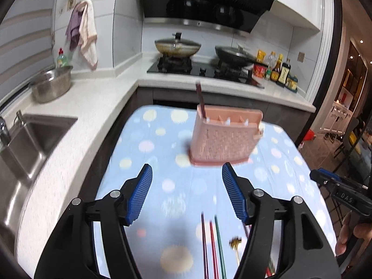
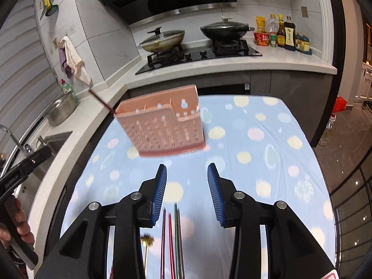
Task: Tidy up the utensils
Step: 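Open both tools to release the items into the holder and withdraw, then move the left tool to another dark red chopstick while the right tool approaches a brown chopstick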
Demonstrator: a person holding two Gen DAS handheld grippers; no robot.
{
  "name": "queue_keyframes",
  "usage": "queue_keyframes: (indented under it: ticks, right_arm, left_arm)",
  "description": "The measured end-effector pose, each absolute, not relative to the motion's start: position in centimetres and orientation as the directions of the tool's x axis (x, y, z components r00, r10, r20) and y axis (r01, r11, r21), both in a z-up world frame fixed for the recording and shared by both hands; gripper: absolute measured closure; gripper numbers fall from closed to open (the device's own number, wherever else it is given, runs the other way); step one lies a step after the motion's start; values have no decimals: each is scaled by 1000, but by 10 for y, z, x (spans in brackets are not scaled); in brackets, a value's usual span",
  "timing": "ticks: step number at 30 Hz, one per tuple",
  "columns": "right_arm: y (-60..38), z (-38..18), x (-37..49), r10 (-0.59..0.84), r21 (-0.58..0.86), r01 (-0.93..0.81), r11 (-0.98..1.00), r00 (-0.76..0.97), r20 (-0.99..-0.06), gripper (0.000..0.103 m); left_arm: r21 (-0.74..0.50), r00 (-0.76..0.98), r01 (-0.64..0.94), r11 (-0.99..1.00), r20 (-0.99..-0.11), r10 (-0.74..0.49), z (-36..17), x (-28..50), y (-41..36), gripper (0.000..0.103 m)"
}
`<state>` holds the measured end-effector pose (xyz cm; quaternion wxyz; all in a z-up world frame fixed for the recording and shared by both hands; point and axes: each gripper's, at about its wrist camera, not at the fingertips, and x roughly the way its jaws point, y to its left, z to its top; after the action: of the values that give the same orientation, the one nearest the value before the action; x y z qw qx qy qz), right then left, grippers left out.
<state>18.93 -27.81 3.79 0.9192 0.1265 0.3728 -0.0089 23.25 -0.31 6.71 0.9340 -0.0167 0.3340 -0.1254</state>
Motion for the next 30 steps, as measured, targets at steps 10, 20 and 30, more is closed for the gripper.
queue_keyframes:
  ticks: [10, 20, 30]
  right_arm:
    - [-269, -12, 96, 41, 191, 166, 967, 641, -767, 67]
    - [-266, -55, 40, 48, 198, 204, 959, 568, -821, 67]
    - [-259, -68, 30, 73, 216, 202, 955, 547, -834, 67]
  left_arm:
    - [-123, 657, 210, 970, -717, -234, 0, 153, 9, 44]
    - [-103, 538, 272, 957, -808, -240, -63, 95, -6, 44]
    - [-112, 491, 263, 958, -839, -233, -89, 89, -10, 47]
